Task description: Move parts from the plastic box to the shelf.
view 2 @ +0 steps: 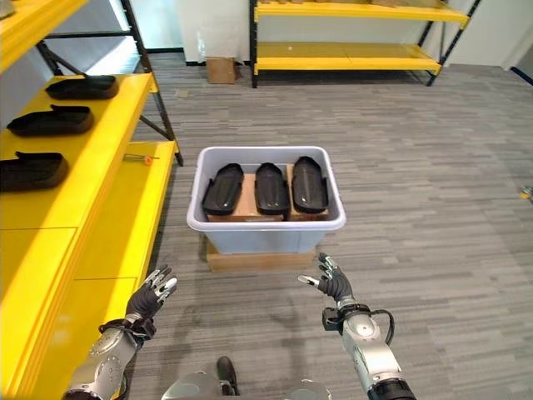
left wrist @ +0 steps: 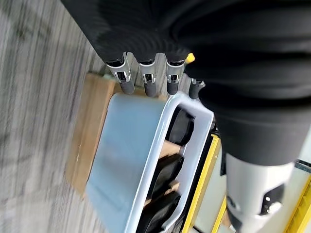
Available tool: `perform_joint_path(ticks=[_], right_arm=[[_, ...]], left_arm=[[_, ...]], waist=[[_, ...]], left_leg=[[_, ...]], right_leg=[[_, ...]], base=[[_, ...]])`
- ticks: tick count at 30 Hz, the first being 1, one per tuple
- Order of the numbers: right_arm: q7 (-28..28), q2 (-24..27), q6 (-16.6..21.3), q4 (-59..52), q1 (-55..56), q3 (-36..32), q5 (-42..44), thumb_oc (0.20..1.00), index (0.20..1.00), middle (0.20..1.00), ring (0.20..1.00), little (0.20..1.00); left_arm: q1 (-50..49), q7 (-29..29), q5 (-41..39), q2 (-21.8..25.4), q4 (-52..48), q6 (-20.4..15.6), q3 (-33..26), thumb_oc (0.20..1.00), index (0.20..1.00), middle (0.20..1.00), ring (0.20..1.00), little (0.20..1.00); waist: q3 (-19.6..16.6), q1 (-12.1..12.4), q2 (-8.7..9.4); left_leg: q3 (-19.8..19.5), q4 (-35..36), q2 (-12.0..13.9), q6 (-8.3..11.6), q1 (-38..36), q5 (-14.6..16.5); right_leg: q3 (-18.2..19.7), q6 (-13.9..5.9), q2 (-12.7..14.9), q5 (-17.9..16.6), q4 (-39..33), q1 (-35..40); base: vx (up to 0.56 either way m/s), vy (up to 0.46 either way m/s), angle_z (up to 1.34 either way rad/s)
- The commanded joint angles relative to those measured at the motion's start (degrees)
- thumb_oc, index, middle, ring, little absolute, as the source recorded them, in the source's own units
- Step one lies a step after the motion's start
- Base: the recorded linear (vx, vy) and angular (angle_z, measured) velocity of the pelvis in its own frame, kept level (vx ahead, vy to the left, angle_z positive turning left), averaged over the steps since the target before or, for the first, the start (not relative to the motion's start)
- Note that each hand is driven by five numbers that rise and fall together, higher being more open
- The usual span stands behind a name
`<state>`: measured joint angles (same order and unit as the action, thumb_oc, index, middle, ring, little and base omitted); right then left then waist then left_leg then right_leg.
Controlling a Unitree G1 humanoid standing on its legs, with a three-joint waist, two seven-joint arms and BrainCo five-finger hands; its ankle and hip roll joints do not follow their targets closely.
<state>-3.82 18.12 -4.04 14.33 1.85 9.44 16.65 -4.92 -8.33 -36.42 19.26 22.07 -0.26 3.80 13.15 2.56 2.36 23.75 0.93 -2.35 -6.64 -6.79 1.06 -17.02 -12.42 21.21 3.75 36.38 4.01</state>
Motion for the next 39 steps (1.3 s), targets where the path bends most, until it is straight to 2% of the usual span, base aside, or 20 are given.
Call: perform_joint_path(ticks=[1,2,4,6,7,8,10,12,14,15,19,21,26,28,31,35,37,38,39], right_arm=[[-2.3,0.0,1.4,-2.3,-0.3,-2.0,0.7,1.000,1.000,1.000,1.000,1.000],[-2.4,-0.1,1.2,-2.4,-0.7,-1.6,0.0,1.000,1.000,1.000,1.000,1.000],[-2.3,0.0,1.2,-2.7,-1.1,-1.1,-0.7,1.000,1.000,1.000,1.000,1.000],[-3.2,0.0,1.2,-2.7,-1.5,-1.0,0.3,1.000,1.000,1.000,1.000,1.000],[-3.4,0.1,1.6,-2.4,-1.8,-1.6,1.2,1.000,1.000,1.000,1.000,1.000],[-3.5,0.1,1.6,-2.3,-1.9,-1.7,1.3,1.000,1.000,1.000,1.000,1.000],[-3.7,-0.4,2.1,-1.9,-1.8,-2.4,1.7,1.000,1.000,1.000,1.000,1.000],[-4.8,-0.9,2.2,-1.8,-1.4,-2.8,1.3,1.000,1.000,1.000,1.000,1.000],[-7.3,-1.5,1.8,-1.3,-0.7,-3.4,1.1,1.000,1.000,1.000,1.000,1.000],[-8.9,-1.8,1.7,-1.0,-0.5,-3.7,1.1,1.000,1.000,1.000,1.000,1.000],[-15.3,-2.5,0.0,0.9,0.2,-5.7,3.3,1.000,1.000,1.000,1.000,1.000],[-16.7,-2.1,-0.8,2.3,0.0,-6.5,3.5,1.000,1.000,1.000,1.000,1.000],[-19.6,-1.1,-2.7,3.2,-1.1,-5.9,3.7,1.000,1.000,1.000,1.000,1.000],[-20.0,-0.4,-2.8,3.4,-1.6,-6.0,2.7,1.000,1.000,1.000,1.000,1.000],[-19.9,1.0,-2.6,3.5,-1.8,-6.5,0.7,1.000,1.000,1.000,1.000,1.000],[-18.9,2.5,-1.8,3.7,-2.0,-7.3,-1.9,1.000,1.000,1.000,1.000,1.000],[-16.8,3.7,-2.3,3.1,-2.0,-7.4,-4.7,1.000,1.000,1.000,1.000,1.000],[-15.7,4.1,-2.3,2.8,-1.8,-7.5,-5.3,1.000,1.000,1.000,1.000,1.000],[-14.9,5.1,-2.3,2.3,-1.7,-7.2,-5.4,1.000,1.000,1.000,1.000,1.000]], left_arm=[[-0.1,-1.1,1.4,0.8,-4.3,-1.6,0.7,1.000,1.000,1.000,1.000,1.000],[0.0,-0.9,1.9,0.5,-4.4,-2.1,1.0,1.000,1.000,1.000,1.000,1.000],[0.7,-0.3,1.5,0.3,-4.3,-2.9,1.6,1.000,1.000,1.000,1.000,1.000],[1.7,0.3,1.2,0.4,-4.8,-3.0,2.0,1.000,1.000,1.000,1.000,1.000],[2.6,0.6,1.0,0.6,-5.5,-2.2,2.1,1.000,1.000,1.000,1.000,1.000],[2.7,0.6,1.1,0.6,-5.6,-2.1,2.1,1.000,1.000,1.000,1.000,1.000],[4.1,2.1,1.4,0.8,-6.5,-1.4,3.0,1.000,1.000,1.000,1.000,1.000],[4.5,2.8,1.9,0.7,-6.1,-2.1,4.0,1.000,1.000,1.000,1.000,1.000],[4.3,2.3,2.0,0.8,-5.8,-3.0,5.1,1.000,1.000,1.000,1.000,1.000],[4.0,2.0,2.3,0.9,-5.9,-3.2,5.4,1.000,1.000,1.000,1.000,1.000],[3.0,0.9,2.7,1.7,-6.7,-3.2,6.3,1.000,1.000,1.000,1.000,1.000],[2.4,0.2,2.2,2.2,-7.4,-3.1,6.5,1.000,1.000,1.000,1.000,1.000],[0.0,0.6,1.0,2.3,-9.3,-1.9,4.7,1.000,1.000,1.000,1.000,1.000],[-0.9,0.2,1.2,1.9,-9.6,-1.2,3.8,1.000,1.000,1.000,1.000,1.000],[-1.6,0.2,1.0,1.1,-10.2,-0.8,3.3,1.000,1.000,1.000,1.000,1.000],[-2.2,0.5,0.5,0.9,-10.2,-0.5,2.7,1.000,1.000,1.000,1.000,1.000],[-2.3,-0.6,-0.9,1.0,-9.7,2.2,2.3,1.000,1.000,1.000,1.000,1.000],[-2.4,-0.1,-1.9,0.8,-9.3,2.5,2.2,1.000,1.000,1.000,1.000,1.000],[-2.2,0.2,-1.7,0.4,-8.3,2.1,2.3,1.000,1.000,1.000,1.000,1.000]], waist=[[-2.2,1.4,-0.93],[-2.2,1.4,-1.22],[-1.8,0.5,-1.40],[-1.3,-0.1,-1.49],[-1.0,-0.2,-1.39],[-0.9,-0.3,-1.47],[0.0,-1.2,-0.30],[0.6,-1.8,0.39],[1.2,-2.1,0.41],[1.4,-2.1,0.39],[1.8,-2.0,0.70],[1.6,-1.3,0.86],[0.8,0.1,0.78],[0.1,-0.1,0.86],[-0.7,-1.0,0.95],[-0.9,-1.6,1.08],[-1.5,-2.2,1.07],[-1.8,-2.5,1.07],[-1.9,-2.4,0.76]], left_leg=[[-1.2,-0.4,0.3,0.99,2.3,3.0],[-0.8,0.2,-0.3,0.34,1.4,3.5],[-0.8,0.8,-1.0,0.27,0.0,4.5],[-1.5,1.2,-0.7,1.20,-1.3,5.0],[-1.6,1.2,-0.1,2.04,-2.1,5.4],[-1.6,1.2,0.0,2.12,-2.2,5.5],[-1.2,0.6,0.1,2.63,-3.8,8.1],[-1.3,-0.4,0.2,2.71,-4.5,9.6],[-1.6,-1.7,0.9,2.90,-4.7,10.5],[-1.5,-2.4,1.4,3.06,-4.8,10.8],[-1.8,-5.9,2.4,3.13,-3.9,12.2],[-0.8,-8.4,3.5,3.47,-3.3,12.7],[1.7,-11.2,6.2,4.06,-3.2,13.2],[3.1,-12.5,8.0,4.72,-3.6,13.0],[4.9,-14.8,9.6,5.11,-3.6,13.3],[5.3,-18.4,10.6,5.19,-2.9,14.8],[6.7,-21.8,11.3,5.51,-2.8,15.4],[7.9,-23.6,12.0,6.22,-2.9,14.2],[7.6,-28.7,13.5,8.87,-0.9,9.7]], right_leg=[[-5.0,0.36,-4.5,-2.4,7.0,-1.7],[-5.2,0.16,-4.1,-3.1,9.7,-3.9],[-5.1,-0.01,-5.8,-3.3,9.0,-8.0],[-5.8,0.50,-6.3,-3.1,3.6,-10.4],[-7.2,0.57,-5.1,-5.1,-4.4,-10.5],[-7.4,0.56,-5.1,-5.5,-5.1,-10.4],[-7.1,-1.01,-2.4,-13.6,-19.6,-11.6],[-5.5,-1.94,-1.1,-17.7,-25.3,-12.0],[-3.5,-2.48,0.2,-19.7,-28.7,-12.4],[-3.7,-2.58,0.8,-20.1,-29.5,-12.2],[-3.0,-2.58,2.0,-21.0,-29.3,-10.5],[-5.5,-2.58,2.6,-20.3,-29.7,-8.5],[-10.7,-0.93,1.6,-15.6,-27.6,-6.0],[-11.9,0.69,-0.5,-10.7,-26.6,-5.1],[-11.8,2.82,-3.2,-5.7,-25.3,-4.7],[-11.0,4.69,-5.1,-3.2,-23.8,-4.6],[-11.5,6.16,-6.4,-1.4,-22.7,-4.9],[-12.0,6.86,-7.2,-0.9,-23.1,-4.5],[-12.2,8.64,-9.7,0.5,-24.5,-3.4]], base=[[0.14,0.269,0.20],[0.13,0.204,0.16],[0.11,0.087,0.04],[0.13,-0.044,-0.03],[0.12,-0.082,0.20],[0.14,-0.139,0.35],[0.17,-0.207,0.36],[0.18,-0.208,0.21],[0.17,-0.228,0.07],[0.18,-0.271,0.12],[0.16,-0.245,0.19],[0.23,-0.303,0.28],[0.24,-0.293,-0.31],[0.36,-0.375,-0.34],[0.34,-0.342,-0.24],[0.23,-0.284,-0.27],[0.24,-0.327,-0.21],[0.25,-0.400,-0.12],[0.18,-0.352,0.00]])
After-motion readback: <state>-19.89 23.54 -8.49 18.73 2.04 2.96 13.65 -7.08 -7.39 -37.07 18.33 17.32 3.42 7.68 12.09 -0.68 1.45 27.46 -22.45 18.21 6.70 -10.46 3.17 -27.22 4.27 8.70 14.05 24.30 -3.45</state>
